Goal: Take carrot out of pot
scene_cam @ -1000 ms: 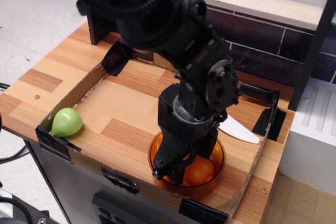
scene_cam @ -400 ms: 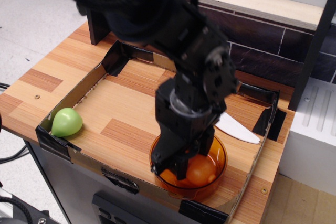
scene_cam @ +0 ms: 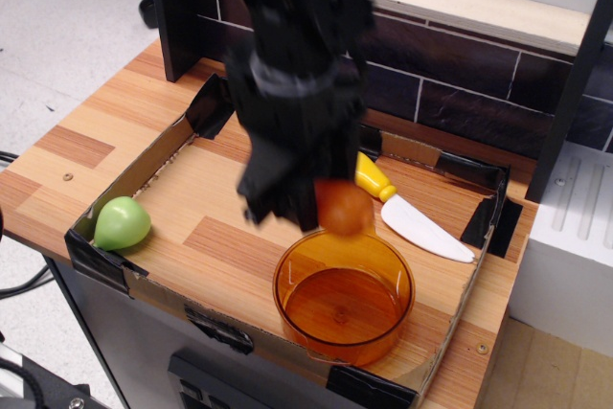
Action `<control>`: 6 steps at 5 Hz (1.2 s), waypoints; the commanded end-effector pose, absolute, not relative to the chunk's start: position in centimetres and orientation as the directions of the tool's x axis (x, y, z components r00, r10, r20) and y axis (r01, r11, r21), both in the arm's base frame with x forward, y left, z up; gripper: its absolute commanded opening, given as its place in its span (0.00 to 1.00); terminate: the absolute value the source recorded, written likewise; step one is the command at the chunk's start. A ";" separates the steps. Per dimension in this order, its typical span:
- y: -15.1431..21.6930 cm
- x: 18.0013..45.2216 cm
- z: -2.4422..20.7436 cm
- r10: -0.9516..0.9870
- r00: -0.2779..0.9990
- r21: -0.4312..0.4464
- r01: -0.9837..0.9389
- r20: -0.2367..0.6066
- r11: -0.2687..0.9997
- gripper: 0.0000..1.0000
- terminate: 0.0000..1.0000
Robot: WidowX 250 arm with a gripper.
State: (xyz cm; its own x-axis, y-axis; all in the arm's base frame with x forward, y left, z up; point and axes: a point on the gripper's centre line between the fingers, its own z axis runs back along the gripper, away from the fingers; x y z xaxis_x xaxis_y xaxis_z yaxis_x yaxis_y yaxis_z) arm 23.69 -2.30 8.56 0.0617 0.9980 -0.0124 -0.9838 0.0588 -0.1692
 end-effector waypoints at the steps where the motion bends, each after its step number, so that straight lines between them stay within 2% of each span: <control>1: 2.7 27.5 8.0 0.996 -0.055 -0.193 -0.980 0.069 -0.041 0.00 0.00; 3: 6.6 29.0 4.7 0.976 -0.137 -0.158 -0.981 0.170 -0.110 0.00 0.00; 5: 7.2 28.9 3.1 0.971 -0.126 -0.119 -0.988 0.205 -0.103 0.00 0.00; 6: 6.9 28.7 2.6 0.971 -0.105 -0.094 -0.992 0.215 -0.086 1.00 0.00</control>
